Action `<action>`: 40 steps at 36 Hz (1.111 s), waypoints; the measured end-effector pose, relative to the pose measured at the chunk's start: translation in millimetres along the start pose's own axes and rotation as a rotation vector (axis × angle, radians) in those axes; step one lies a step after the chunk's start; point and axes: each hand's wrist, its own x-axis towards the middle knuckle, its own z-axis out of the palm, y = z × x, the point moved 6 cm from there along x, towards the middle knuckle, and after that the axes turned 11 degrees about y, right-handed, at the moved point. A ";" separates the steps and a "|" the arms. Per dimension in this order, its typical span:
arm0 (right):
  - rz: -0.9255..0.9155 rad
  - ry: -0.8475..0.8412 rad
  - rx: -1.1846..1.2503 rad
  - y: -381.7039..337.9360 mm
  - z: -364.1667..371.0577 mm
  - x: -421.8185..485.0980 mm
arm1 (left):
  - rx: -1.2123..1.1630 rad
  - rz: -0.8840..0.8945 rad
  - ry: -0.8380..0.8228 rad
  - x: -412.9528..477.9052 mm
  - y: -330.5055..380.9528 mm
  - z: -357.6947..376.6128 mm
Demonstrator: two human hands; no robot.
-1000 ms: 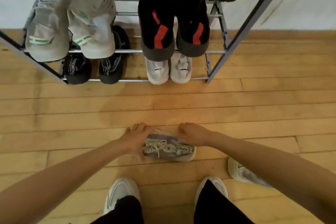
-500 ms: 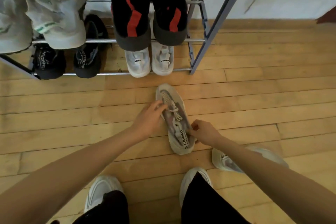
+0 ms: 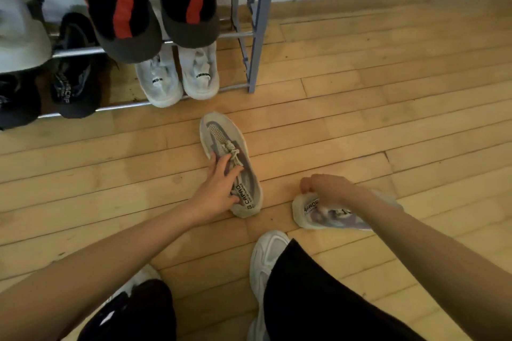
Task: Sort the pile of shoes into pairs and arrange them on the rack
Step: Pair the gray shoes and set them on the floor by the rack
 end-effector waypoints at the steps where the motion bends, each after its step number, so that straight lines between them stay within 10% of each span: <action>1: -0.017 0.029 -0.042 -1.8 -0.1 1.0 | -0.005 0.005 -0.002 0.2 -0.9 -0.7; 12: -0.114 0.505 0.008 -18.5 -65.4 9.6 | 0.123 0.146 0.190 0.9 25.8 -31.5; 25: -0.365 0.712 0.249 -84.9 -131.3 15.5 | -0.794 -0.403 0.097 11.2 11.9 -64.2; 40: -0.398 1.041 0.373 -118.7 -126.4 10.8 | -1.338 -0.645 0.554 -71.7 -48.2 -86.9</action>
